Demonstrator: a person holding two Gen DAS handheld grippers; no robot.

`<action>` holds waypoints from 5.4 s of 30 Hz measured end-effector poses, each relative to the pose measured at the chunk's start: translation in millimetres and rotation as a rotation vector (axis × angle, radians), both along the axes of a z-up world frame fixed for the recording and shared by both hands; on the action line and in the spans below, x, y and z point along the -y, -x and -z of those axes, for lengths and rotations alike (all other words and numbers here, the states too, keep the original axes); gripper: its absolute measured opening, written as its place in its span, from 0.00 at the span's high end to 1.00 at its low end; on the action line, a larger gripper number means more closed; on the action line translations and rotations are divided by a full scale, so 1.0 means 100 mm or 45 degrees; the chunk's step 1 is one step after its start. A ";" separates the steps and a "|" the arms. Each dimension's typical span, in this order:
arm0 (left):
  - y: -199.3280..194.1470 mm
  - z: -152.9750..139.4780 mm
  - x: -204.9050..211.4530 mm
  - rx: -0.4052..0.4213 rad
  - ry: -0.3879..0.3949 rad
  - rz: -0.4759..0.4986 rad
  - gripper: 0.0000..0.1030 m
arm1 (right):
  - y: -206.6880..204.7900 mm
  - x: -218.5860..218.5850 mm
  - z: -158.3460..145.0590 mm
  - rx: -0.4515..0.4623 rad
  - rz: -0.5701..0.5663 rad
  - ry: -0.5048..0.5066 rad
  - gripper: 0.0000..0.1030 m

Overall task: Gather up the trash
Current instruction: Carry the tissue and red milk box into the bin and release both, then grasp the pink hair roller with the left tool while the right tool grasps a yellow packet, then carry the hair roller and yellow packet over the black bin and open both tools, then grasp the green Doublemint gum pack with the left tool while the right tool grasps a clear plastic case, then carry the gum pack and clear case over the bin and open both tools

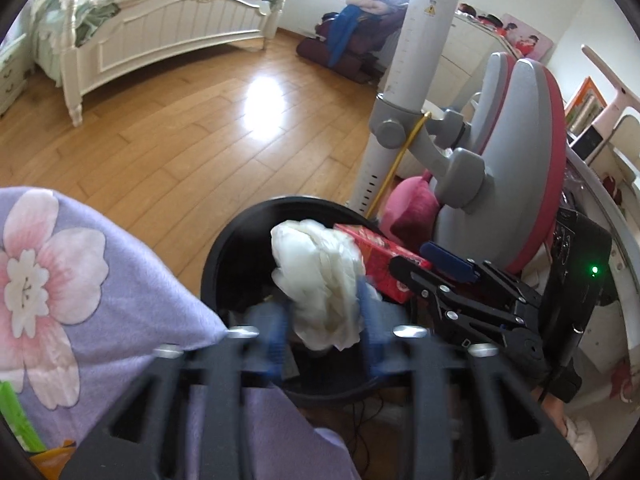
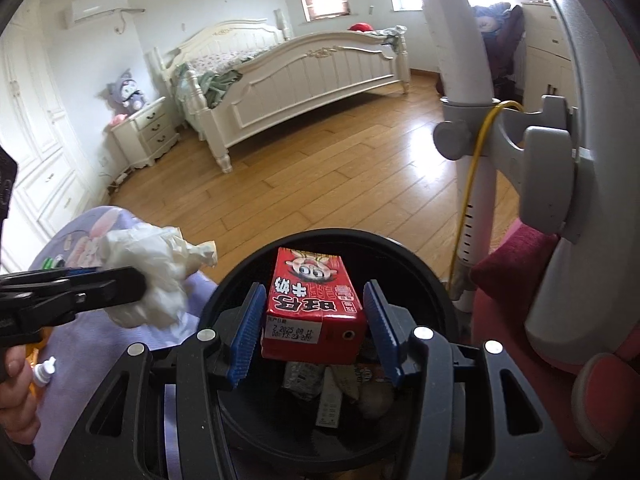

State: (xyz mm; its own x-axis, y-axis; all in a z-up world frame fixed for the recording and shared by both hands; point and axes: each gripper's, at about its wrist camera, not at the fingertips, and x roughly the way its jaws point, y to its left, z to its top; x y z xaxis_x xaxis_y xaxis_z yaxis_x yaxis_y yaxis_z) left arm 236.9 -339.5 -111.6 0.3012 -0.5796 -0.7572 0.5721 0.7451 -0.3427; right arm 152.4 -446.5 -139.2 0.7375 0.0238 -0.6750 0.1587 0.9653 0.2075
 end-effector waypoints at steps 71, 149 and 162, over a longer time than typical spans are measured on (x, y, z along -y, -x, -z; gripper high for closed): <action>0.55 -0.88 -1.49 0.237 0.161 -0.177 0.71 | 0.27 -1.16 -1.06 0.300 -0.182 0.197 0.97; -0.14 -0.50 -3.47 0.275 -0.160 -0.717 0.69 | -1.45 -3.56 -0.13 -0.251 -0.960 0.220 0.77; 0.40 -0.99 -2.69 0.430 -0.115 -0.539 0.69 | -0.55 -2.34 -0.87 0.115 -0.712 -0.040 0.84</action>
